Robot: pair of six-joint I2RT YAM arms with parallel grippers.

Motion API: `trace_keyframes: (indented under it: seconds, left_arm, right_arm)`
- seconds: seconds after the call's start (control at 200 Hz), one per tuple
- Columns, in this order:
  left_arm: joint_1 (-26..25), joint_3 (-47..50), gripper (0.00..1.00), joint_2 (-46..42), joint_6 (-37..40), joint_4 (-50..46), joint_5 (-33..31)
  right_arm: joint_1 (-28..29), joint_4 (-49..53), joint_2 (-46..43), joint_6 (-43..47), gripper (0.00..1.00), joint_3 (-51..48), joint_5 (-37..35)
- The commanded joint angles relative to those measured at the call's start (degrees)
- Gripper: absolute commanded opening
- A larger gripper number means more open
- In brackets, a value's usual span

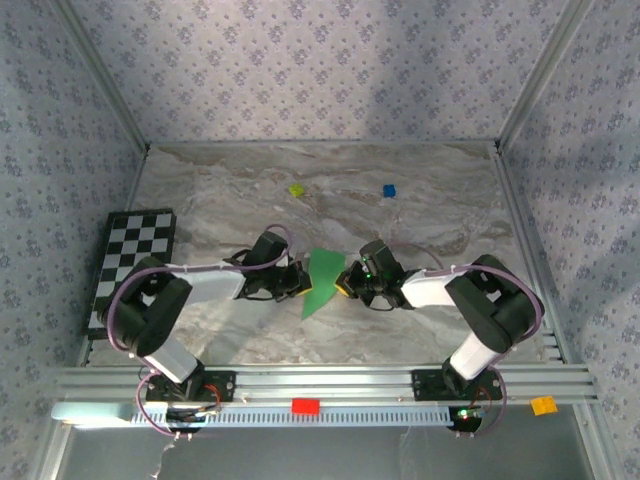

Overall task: Fold a paper plane with a square sheet of paper (pick it up from the middle)
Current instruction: Fold the wing for the fifth time at the center of the table.

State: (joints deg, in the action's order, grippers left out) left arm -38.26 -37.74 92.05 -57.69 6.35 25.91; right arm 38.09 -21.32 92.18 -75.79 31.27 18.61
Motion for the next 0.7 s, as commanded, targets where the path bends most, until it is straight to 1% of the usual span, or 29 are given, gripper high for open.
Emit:
trace_keyframes:
  seconds: [0.0, 0.075, 0.15, 0.275, 0.355, 0.55, 0.695]
  left_arm:
    - [-0.15, -1.34, 0.03, 2.33, 0.73, 0.65, -1.27]
    - [-0.15, -0.96, 0.02, 3.92, 1.30, 0.76, -1.21]
    - [-0.03, -0.01, 0.01, 4.54, 1.53, 1.17, -1.33]
    - [0.18, 1.26, 0.01, 4.20, 2.08, 1.65, -1.57]
    - [0.45, 1.28, 0.01, 3.86, 2.83, 0.92, -1.65]
    - [1.28, 1.44, 0.01, 2.72, 3.68, 0.08, -1.74]
    - [1.66, 1.26, 0.01, 2.63, 3.90, -0.11, -1.46]
  right_arm:
    - [0.24, 1.00, -2.05, 2.01, 0.11, 0.04, -0.86]
    - [-0.64, 1.90, -1.70, 4.10, 0.14, 1.07, 1.64]
    - [-1.84, 1.84, -0.79, 6.17, 0.23, 2.06, 4.90]
    - [-3.74, 2.26, 0.08, 8.51, 0.30, 3.29, 7.94]
    - [-4.84, 4.89, 0.65, 10.72, 0.32, 4.72, 8.91]
    - [-6.74, 5.02, 3.08, 13.74, 0.35, 6.71, 12.69]
    - [-7.16, 5.87, 4.27, 14.40, 0.37, 7.53, 12.30]
